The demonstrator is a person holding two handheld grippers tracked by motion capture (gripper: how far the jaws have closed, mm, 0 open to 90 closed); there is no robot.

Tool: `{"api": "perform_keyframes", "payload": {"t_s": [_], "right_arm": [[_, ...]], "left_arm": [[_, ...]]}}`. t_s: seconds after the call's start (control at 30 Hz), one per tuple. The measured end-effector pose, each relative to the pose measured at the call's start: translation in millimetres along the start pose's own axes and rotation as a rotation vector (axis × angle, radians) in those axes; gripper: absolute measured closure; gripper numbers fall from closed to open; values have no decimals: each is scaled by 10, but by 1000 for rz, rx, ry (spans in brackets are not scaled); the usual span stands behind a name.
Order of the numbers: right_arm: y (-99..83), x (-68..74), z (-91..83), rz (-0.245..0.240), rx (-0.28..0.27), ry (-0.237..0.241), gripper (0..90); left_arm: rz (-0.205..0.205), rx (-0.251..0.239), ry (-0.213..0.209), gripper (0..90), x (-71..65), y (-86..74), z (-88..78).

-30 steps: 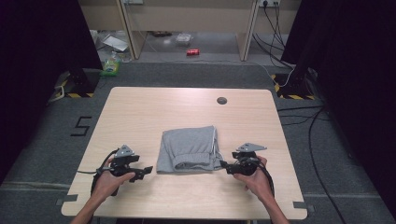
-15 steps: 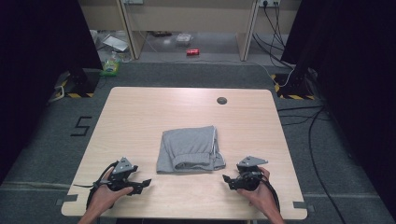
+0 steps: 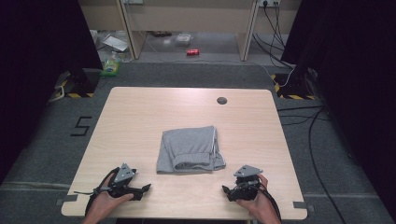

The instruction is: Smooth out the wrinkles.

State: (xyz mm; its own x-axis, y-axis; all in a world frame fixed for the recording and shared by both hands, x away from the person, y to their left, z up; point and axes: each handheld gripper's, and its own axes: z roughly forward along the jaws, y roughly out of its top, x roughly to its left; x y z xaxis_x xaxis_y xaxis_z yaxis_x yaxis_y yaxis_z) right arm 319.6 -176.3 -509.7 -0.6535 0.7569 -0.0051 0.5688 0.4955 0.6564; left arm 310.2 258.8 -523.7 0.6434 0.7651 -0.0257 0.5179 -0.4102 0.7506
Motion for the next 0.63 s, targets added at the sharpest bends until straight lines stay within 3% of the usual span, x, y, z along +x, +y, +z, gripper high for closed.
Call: {"api": "perform_keyframes", "payload": {"t_s": [0.63], "right_arm": [[-5,3,13,-8,-12,8,137]], "left_arm": [[0,0,0,140,0,0,1]]}}
